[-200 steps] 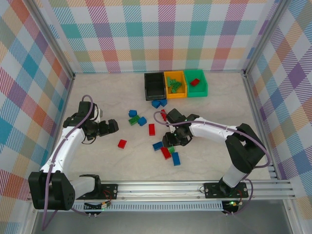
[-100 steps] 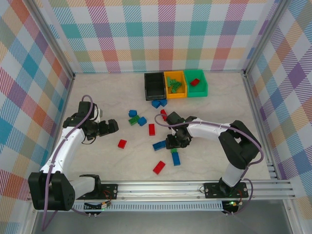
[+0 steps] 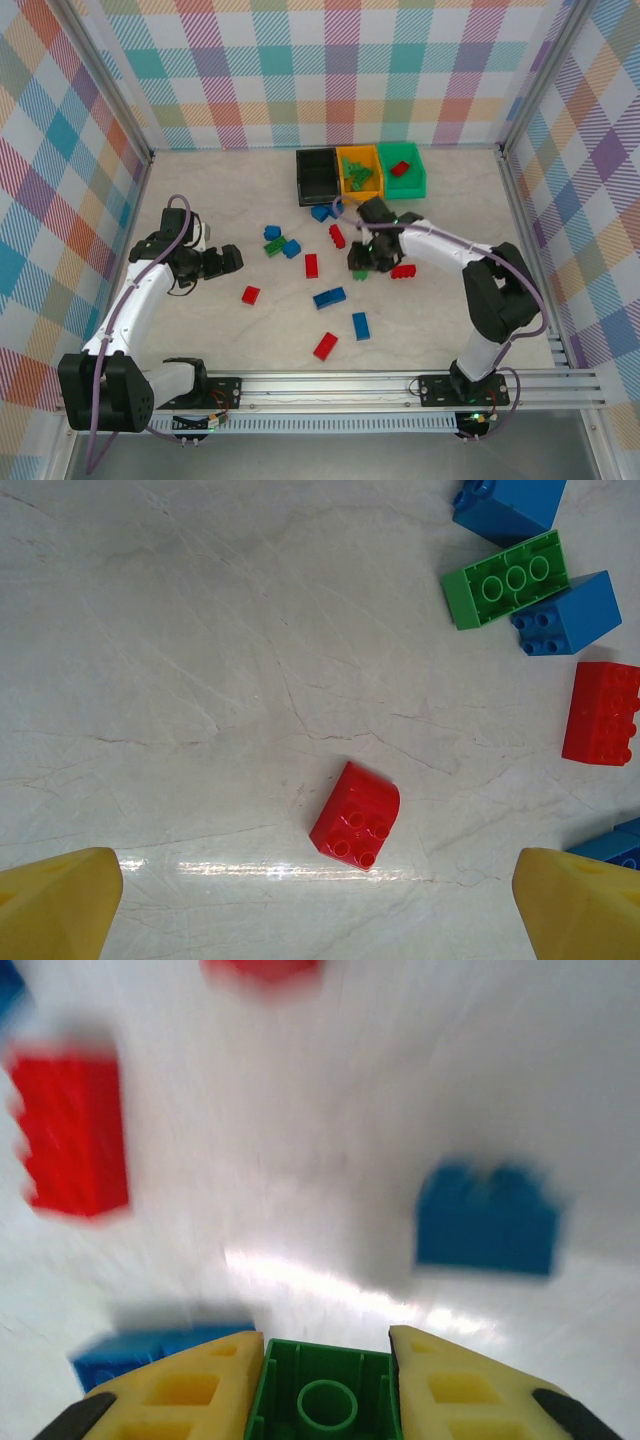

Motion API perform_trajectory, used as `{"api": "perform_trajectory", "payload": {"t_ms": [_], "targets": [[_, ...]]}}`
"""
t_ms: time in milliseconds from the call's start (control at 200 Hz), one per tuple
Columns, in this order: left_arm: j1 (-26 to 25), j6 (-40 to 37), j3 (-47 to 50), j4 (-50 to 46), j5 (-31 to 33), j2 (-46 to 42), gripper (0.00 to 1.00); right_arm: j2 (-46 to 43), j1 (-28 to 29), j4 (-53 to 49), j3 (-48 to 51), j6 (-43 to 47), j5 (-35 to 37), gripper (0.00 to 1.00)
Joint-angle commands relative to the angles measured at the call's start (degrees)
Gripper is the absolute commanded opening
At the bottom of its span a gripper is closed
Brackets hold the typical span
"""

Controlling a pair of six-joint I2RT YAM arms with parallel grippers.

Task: Sort the legos into containers by color
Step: Place the lego in the container.

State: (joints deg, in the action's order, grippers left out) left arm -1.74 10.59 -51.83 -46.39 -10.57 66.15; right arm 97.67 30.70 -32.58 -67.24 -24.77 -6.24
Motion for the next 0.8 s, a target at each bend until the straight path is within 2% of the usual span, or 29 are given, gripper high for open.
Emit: {"api": "perform_trajectory", "payload": {"t_ms": [0, 180, 330, 375, 410, 450, 505, 655, 795], "targets": [[-0.23, -1.19, -0.86, -0.06, 0.36, -0.72, 1.0, 0.85, -5.54, 3.31, -6.32, 2.47, -2.38, 0.3], [-0.21, -1.18, -0.83, -0.19, 0.56, -0.7, 1.0, 13.49, -11.38, 4.2, -23.91, 2.9, -3.33, 0.3], [-0.2, -1.19, -0.89, -0.36, 0.95, -0.93, 1.0, 26.27, -12.39, -0.71, -42.44, 4.2, -1.82, 0.33], [-0.2, -1.11, -0.82, -0.45, 1.14, -1.19, 1.0, 29.9, -12.47, -2.56, -49.21, 4.46, -1.76, 0.39], [-0.24, -1.03, -0.81, -0.54, 1.27, -1.34, 1.0, 32.67, -12.42, -4.85, -53.92, 4.68, -2.06, 0.54], [-0.31, -1.0, -0.81, -0.63, 1.18, -1.6, 1.0, 34.27, -12.42, -6.93, -56.99, 4.89, -2.65, 0.6], [-0.37, -0.63, -0.74, -0.79, 1.12, -2.05, 1.0, 33.42, -12.36, -6.07, -55.45, 4.85, -3.35, 0.62], [-1.6, 0.6, -0.71, -0.98, 2.42, -3.25, 1.0, 25.78, -12.24, -0.11, -43.45, 6.25, -6.87, 0.64], [-2.59, 2.16, -0.69, 0.77, -1.86, -1.75, 1.0, 15.83, -12.01, 3.58, -29.79, 7.48, -8.02, 0.64]]}}
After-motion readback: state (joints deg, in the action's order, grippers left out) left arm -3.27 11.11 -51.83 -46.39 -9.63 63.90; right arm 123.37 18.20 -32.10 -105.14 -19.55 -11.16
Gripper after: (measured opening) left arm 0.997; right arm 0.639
